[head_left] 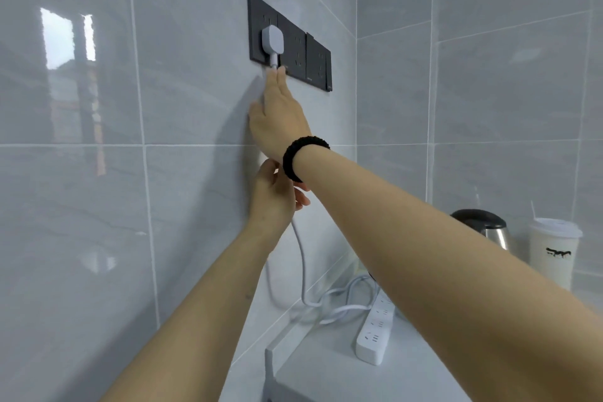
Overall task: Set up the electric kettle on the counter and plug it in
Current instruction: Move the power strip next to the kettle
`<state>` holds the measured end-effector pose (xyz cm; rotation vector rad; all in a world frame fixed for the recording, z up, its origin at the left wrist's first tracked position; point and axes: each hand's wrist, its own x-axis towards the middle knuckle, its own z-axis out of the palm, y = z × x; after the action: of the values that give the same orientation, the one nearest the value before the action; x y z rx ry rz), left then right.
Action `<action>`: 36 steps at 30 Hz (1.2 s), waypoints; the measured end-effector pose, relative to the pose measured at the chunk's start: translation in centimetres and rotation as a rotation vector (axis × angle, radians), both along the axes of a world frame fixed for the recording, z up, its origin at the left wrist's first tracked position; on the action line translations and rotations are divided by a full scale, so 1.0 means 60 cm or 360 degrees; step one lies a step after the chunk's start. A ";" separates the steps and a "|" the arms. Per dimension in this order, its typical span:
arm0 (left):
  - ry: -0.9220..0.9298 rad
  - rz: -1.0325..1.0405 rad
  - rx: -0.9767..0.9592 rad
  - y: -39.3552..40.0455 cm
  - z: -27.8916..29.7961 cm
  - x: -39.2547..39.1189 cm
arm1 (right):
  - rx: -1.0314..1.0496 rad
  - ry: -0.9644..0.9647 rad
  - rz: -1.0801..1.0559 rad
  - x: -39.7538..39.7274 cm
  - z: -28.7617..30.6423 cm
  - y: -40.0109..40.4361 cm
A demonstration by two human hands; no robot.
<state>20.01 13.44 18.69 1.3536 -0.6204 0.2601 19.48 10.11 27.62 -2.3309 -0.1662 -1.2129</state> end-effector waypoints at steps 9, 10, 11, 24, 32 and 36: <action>-0.0193 0.0116 -0.0181 -0.018 -0.099 -0.005 | 0.0943 0.0100 0.0455 -0.030 -0.074 -0.026; -0.0195 0.0109 -0.0180 -0.020 -0.114 -0.004 | 0.0968 0.0141 0.0480 -0.034 -0.084 -0.030; -0.0194 0.0102 -0.0167 -0.022 -0.128 -0.003 | 0.0968 0.0177 0.0487 -0.039 -0.094 -0.034; -0.0125 0.0102 0.0524 -0.052 -0.301 0.019 | 0.0675 0.0776 0.0428 -0.076 -0.273 -0.104; 0.0146 0.0150 0.0465 -0.077 -0.385 0.032 | 0.0697 0.0714 0.0348 -0.073 -0.377 -0.134; 0.0102 0.0454 0.0427 -0.085 -0.400 0.009 | 0.0754 0.0646 0.0266 -0.080 -0.429 -0.152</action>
<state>20.53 8.32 -5.34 1.7049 -0.4169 0.3714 14.70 0.97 1.88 -2.0379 0.0621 -0.5974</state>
